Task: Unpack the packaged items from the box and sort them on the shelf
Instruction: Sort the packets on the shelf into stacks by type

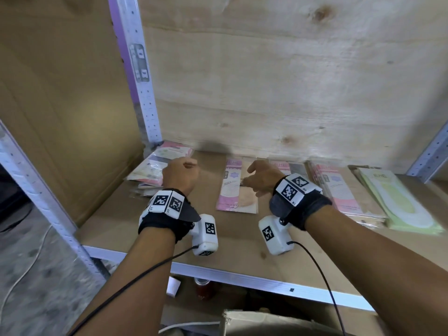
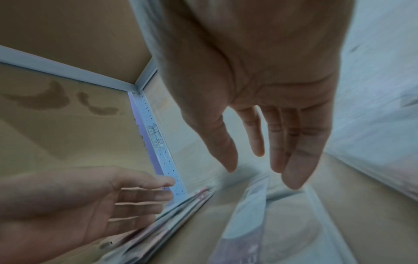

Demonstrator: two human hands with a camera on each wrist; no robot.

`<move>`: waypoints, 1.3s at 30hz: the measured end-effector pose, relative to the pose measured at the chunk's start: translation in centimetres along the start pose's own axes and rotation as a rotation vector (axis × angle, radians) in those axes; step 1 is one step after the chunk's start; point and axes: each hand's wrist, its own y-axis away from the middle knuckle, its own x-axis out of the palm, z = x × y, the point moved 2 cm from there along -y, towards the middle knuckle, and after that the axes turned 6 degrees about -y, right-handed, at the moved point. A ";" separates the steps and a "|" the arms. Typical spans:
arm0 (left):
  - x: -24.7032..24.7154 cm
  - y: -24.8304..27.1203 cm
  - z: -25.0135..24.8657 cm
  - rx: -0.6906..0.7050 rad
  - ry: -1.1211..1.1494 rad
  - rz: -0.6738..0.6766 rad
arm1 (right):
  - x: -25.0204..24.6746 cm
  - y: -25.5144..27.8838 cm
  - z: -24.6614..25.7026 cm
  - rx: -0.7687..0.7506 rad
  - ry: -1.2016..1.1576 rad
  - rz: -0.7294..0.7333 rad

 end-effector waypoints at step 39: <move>-4.0 -1.2 6.1 -0.230 0.052 0.239 | 7.0 0.0 4.4 0.029 -0.681 0.229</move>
